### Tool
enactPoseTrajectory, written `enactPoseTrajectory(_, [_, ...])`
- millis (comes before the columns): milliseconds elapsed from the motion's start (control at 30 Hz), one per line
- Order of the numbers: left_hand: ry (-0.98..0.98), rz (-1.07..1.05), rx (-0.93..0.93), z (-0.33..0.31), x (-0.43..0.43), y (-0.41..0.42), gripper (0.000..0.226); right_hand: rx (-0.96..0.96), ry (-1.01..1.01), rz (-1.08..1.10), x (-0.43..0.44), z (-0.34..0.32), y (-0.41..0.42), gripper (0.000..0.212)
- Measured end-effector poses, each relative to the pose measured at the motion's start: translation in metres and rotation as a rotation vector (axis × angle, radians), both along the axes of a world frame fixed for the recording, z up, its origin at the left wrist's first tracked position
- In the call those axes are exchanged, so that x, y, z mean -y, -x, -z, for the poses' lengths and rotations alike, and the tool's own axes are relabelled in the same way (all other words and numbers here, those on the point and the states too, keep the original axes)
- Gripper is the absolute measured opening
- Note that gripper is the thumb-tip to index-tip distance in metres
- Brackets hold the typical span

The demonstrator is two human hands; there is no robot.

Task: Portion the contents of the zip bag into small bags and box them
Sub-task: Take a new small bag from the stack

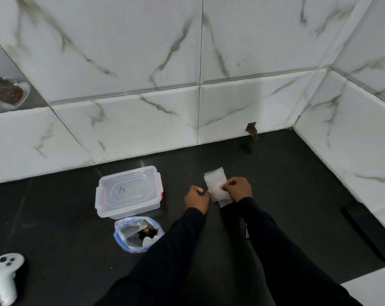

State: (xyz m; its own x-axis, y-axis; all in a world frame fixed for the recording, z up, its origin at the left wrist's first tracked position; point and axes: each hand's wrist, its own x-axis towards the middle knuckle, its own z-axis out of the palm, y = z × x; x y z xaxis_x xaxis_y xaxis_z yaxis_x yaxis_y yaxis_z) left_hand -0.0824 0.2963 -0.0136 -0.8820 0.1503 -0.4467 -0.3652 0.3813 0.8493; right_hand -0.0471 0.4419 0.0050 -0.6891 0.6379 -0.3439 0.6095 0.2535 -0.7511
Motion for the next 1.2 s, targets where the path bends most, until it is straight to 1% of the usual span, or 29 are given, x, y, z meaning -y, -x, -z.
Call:
enactPoseTrajectory(67, [-0.129,-0.117,-0.015,-0.016,0.003,-0.001,0.031,-0.149,0.012,-0.014,0.013,-0.015,-0.016,0.015])
enactPoseTrajectory(133, [-0.257,-0.18,-0.029,-0.039,0.008,-0.004,0.033,-0.259,-0.014,-0.052,0.032,-0.03,-0.034,0.015])
enactPoseTrajectory(233, [-0.376,-0.253,-0.076,-0.072,0.027,-0.014,0.031,-0.339,-0.07,-0.097,0.06,-0.043,-0.056,0.017])
enactPoseTrajectory(300, [-0.431,-0.262,-0.086,-0.082,0.046,-0.02,0.028,-0.392,-0.083,-0.109,0.079,-0.051,-0.066,0.018])
enactPoseTrajectory(333, [-0.417,-0.254,-0.111,-0.085,0.055,-0.023,0.028,-0.418,-0.078,-0.114,0.088,-0.054,-0.07,0.018])
enactPoseTrajectory(433, [-0.227,-0.186,-0.305,-0.095,0.088,-0.033,0.03,-0.45,-0.074,-0.162,0.116,-0.066,-0.079,0.018])
enactPoseTrajectory(500, [-0.123,-0.118,-0.404,-0.102,0.107,-0.043,0.028,-0.447,-0.078,-0.243,0.13,-0.071,-0.085,0.014])
enactPoseTrajectory(600, [-0.003,-0.047,-0.482,-0.115,0.138,-0.061,0.034,-0.474,-0.01,-0.377,0.155,-0.086,-0.095,0.018])
enactPoseTrajectory(667, [0.035,0.035,-0.495,-0.12,0.158,-0.074,0.038,-0.452,0.044,-0.422,0.172,-0.096,-0.099,0.015])
enactPoseTrajectory(733, [0.077,0.103,-0.546,-0.119,0.181,-0.088,0.028,-0.411,0.024,-0.473,0.186,-0.1,-0.102,0.004])
enactPoseTrajectory(800, [0.138,0.154,-0.644,-0.113,0.209,-0.104,0.025,-0.364,-0.038,-0.524,0.198,-0.097,-0.107,0.005])
enactPoseTrajectory(867, [0.165,0.213,-0.697,-0.101,0.23,-0.122,0.029,-0.328,-0.12,-0.555,0.207,-0.088,-0.118,0.003])
enactPoseTrajectory(967, [0.165,0.222,-0.679,-0.085,0.256,-0.14,0.032,-0.36,-0.258,-0.622,0.227,-0.076,-0.133,0.008])
enactPoseTrajectory(1100, [0.142,0.156,-0.662,-0.081,0.277,-0.143,0.034,-0.39,-0.225,-0.725,0.244,-0.081,-0.131,0.011])
enactPoseTrajectory(1200, [0.112,0.121,-0.687,-0.088,0.286,-0.142,0.032,-0.455,-0.265,-0.68,0.243,-0.1,-0.119,0.01])
